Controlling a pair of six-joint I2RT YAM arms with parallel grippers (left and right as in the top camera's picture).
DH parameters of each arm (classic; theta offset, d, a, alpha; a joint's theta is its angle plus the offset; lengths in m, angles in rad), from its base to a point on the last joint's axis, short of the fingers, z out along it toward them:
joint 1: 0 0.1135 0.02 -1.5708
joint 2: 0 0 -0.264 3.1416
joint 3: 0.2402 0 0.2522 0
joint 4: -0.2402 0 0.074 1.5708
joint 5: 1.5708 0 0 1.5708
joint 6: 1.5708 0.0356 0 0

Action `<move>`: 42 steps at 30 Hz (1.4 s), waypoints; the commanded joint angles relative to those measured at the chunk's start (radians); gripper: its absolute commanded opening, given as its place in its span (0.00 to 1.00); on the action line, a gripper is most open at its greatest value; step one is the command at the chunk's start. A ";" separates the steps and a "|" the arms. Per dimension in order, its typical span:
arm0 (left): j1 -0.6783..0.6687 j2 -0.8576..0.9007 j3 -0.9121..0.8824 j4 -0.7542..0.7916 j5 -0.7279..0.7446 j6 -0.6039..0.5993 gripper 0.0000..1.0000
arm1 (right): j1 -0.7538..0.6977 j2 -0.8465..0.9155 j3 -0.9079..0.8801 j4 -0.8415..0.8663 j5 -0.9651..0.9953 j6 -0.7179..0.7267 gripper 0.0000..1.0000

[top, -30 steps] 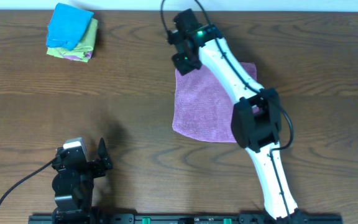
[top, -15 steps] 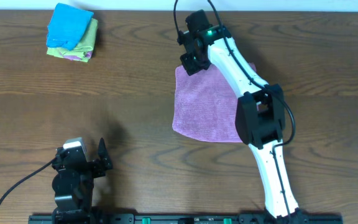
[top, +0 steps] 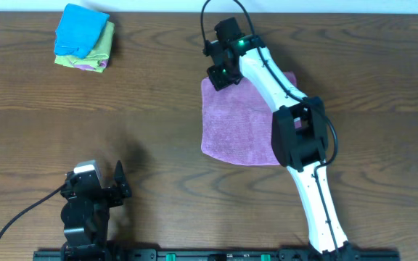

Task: Fold the cloth
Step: 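Drag the cloth further left with the right gripper and release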

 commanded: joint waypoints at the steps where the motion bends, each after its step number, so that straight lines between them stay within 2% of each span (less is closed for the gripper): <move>1: -0.004 -0.006 -0.018 -0.001 -0.007 0.004 0.95 | 0.067 0.061 -0.009 0.021 -0.084 0.001 0.01; 13: -0.004 -0.006 -0.018 -0.001 -0.007 0.004 0.95 | 0.119 0.061 -0.005 0.114 -0.103 0.060 0.01; 26: -0.004 -0.006 -0.018 -0.001 -0.007 0.004 0.95 | 0.114 0.061 -0.006 0.336 -0.051 0.102 0.01; 32: -0.004 -0.006 -0.018 -0.001 -0.007 0.004 0.95 | 0.087 0.047 0.013 0.345 -0.018 0.102 0.01; 38: -0.004 -0.006 -0.018 -0.001 -0.007 0.004 0.95 | 0.060 -0.044 0.059 0.333 -0.018 0.056 0.01; 42: -0.004 -0.006 -0.018 -0.001 -0.007 0.004 0.95 | 0.040 -0.127 0.062 0.267 0.041 0.023 0.01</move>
